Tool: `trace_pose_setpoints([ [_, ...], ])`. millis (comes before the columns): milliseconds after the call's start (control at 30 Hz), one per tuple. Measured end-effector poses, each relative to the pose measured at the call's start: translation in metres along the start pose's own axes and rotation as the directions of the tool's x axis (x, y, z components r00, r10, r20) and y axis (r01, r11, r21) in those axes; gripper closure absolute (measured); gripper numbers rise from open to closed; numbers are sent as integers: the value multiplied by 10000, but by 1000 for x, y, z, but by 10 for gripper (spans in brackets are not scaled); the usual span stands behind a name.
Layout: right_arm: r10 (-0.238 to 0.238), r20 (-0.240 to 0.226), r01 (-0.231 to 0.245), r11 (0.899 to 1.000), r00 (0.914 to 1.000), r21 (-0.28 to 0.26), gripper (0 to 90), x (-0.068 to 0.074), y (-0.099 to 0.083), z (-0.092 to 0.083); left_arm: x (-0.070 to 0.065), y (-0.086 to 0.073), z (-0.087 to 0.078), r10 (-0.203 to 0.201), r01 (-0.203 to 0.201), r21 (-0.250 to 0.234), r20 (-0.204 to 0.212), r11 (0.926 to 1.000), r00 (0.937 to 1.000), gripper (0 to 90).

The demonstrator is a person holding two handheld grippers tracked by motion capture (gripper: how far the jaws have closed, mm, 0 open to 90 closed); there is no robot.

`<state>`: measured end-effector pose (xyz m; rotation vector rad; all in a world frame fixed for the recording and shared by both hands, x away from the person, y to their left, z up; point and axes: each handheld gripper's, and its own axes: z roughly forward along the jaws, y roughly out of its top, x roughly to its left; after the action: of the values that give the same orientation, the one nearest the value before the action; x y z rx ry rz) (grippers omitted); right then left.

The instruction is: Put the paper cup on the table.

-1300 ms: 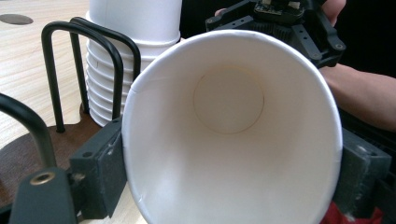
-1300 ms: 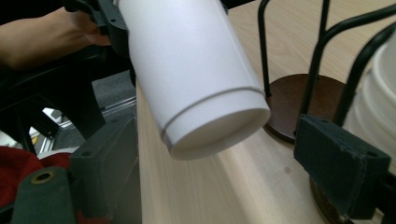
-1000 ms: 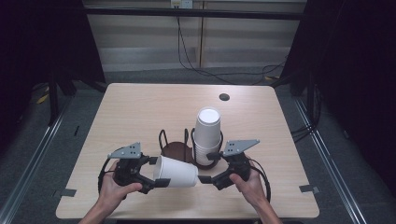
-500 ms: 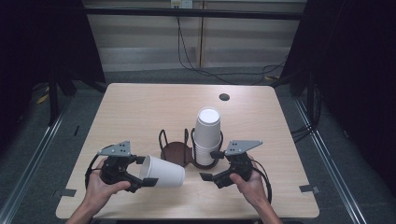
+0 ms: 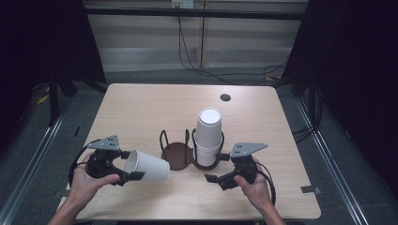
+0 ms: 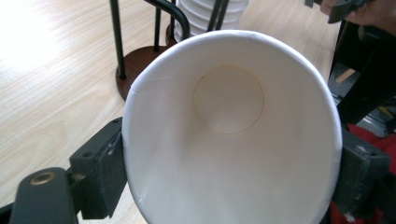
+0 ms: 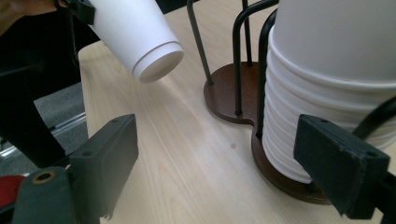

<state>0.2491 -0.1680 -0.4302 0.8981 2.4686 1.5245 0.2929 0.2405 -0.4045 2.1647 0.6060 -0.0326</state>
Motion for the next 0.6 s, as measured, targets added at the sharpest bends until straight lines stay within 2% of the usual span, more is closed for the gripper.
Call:
trace_pose_setpoints([
  [67, 15, 39, -15, 10000, 10000, -69, 142, 0, -1, -1, 0, 3, -1, 11, -9, 89, -237, 10000, 9997, 146],
  [200, 38, -30, -38, 10000, 10000, -60, 142, -1, -2, 0, 7, 11, -8, -1, 3, 70, -299, 10000, 9996, 146],
  [267, 49, -59, -49, 10000, 10000, 19, 142, -1, -2, 1, 9, 13, -11, -29, 38, 208, -393, 9998, 9992, 146],
  [333, 81, -45, -81, 10000, 10000, 49, 142, -1, -3, 2, 13, 13, -13, 5, 23, 434, -655, 9991, 9978, 146],
  [367, 96, -57, -96, 9999, 9999, 63, 143, -2, -3, 2, 15, 13, -13, -162, 191, 425, -687, 9989, 9975, 146],
  [467, 181, -268, -180, 9998, 9995, 61, 143, -4, -3, 1, 21, 13, -16, -180, 245, 651, -995, 9976, 9949, 146],
  [533, 176, -125, -177, 9998, 9998, -17, 143, -5, -3, -1, 25, 14, -20, -216, 293, 741, -1034, 9968, 9944, 147],
  [600, 225, -74, -225, 9997, 9997, -95, 143, -6, -3, -3, 30, 15, -23, -129, 228, 770, -1272, 9968, 9918, 146],
])
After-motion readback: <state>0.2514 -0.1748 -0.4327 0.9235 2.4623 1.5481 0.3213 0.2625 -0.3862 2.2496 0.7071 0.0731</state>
